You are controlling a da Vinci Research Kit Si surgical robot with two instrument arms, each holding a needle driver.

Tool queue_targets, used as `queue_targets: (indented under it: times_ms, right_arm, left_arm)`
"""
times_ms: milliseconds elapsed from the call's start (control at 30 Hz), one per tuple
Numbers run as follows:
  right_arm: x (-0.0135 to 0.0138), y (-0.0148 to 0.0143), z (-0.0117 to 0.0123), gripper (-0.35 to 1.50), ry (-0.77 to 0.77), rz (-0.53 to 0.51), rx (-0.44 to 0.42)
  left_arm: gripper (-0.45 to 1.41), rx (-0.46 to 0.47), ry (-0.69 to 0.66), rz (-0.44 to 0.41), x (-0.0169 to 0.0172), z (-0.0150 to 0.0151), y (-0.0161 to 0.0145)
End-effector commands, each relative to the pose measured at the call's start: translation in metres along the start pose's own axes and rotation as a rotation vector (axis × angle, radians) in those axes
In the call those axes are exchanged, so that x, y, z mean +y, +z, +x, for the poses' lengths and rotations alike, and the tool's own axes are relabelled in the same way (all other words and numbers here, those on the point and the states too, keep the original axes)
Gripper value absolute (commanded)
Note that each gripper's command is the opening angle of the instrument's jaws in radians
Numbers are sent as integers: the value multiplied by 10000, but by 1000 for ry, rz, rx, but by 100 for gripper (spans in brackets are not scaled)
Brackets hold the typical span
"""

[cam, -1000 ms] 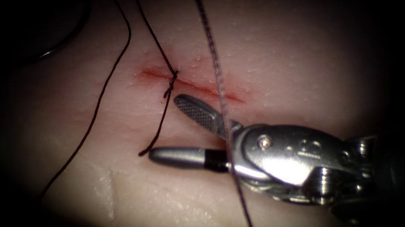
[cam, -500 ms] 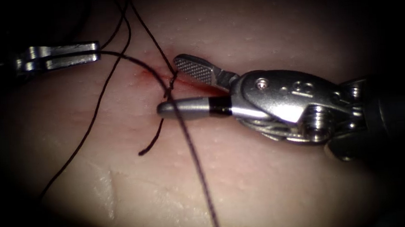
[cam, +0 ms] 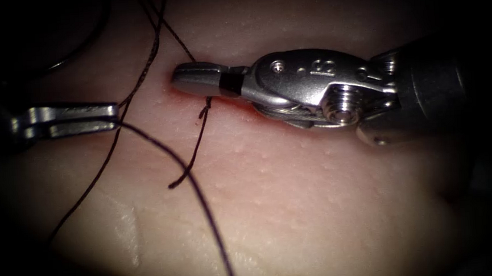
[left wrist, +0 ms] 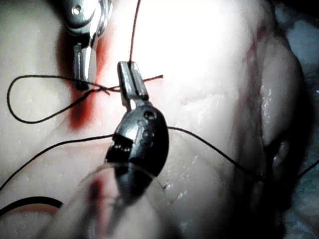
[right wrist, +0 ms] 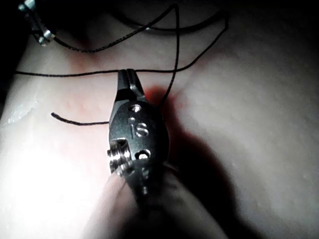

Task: Wound Closure
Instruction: Left gripper wraps suture once around right gripper clockwise

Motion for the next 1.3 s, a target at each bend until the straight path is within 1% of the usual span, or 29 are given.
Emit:
queue_targets:
  times_ms: [33,200,233,400,467,567,633,767,833,867,1167,1300]
  right_arm:
    - [5,12,-5,-35,-3,7,5]
    - [8,24,-4,-35,-18,4,8]
    - [9,30,-3,-35,-21,17,10]
    - [13,49,1,-35,-31,41,70]
    - [15,54,4,-35,-23,61,112]
    - [18,54,8,-35,-2,90,166]
    - [19,53,10,-35,-2,101,175]
    - [19,50,11,-35,31,138,229]
    - [19,50,11,-35,41,150,239]
    - [18,51,11,-35,57,169,264]
    - [17,55,22,-35,78,237,341]
    - [12,49,31,-35,79,308,368]
  left_arm:
    - [-45,4,-4,-1,9,-1,7]
    - [-45,23,-2,0,14,6,9]
    - [-45,31,0,2,16,8,10]
    - [-45,48,-27,-8,23,8,17]
    - [-45,53,-42,-13,24,7,18]
    - [-45,64,-57,-23,19,0,15]
    - [-45,60,-73,-23,15,-7,11]
    - [-45,61,-90,-28,10,-20,7]
    - [-45,61,-94,-29,10,-23,7]
    - [-45,65,-103,-25,8,-28,8]
    - [-45,83,-129,-39,-4,-41,6]
    - [-45,92,-128,-43,-10,-47,2]
